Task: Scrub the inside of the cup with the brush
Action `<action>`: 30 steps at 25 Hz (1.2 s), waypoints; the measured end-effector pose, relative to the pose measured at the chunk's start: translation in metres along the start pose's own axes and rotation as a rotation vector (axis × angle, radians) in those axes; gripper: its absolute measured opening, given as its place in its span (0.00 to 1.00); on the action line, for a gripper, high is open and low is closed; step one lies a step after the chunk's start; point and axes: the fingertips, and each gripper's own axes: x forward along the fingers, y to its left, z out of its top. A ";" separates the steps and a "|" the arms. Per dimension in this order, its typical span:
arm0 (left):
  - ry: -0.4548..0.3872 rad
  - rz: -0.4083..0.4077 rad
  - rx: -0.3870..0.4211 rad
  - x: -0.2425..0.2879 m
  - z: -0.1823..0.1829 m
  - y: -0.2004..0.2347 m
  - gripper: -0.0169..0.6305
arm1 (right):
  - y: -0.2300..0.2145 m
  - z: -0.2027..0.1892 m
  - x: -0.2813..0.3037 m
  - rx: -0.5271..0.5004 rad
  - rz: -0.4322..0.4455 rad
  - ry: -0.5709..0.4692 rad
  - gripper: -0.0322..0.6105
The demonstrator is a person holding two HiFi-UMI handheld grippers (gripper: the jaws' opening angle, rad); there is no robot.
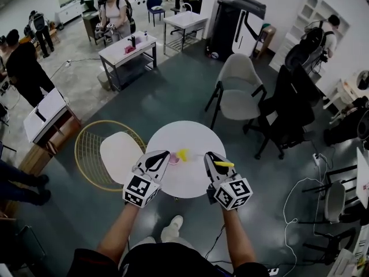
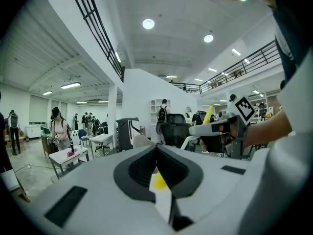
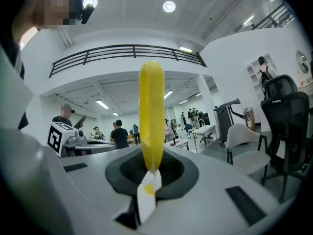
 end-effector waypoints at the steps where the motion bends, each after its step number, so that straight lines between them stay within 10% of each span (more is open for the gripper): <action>1: -0.009 -0.001 0.005 -0.006 0.005 -0.001 0.05 | 0.005 0.001 -0.002 -0.004 0.000 -0.004 0.12; 30: -0.113 -0.091 0.044 -0.229 0.057 -0.067 0.05 | 0.233 0.029 -0.102 -0.140 -0.005 -0.120 0.12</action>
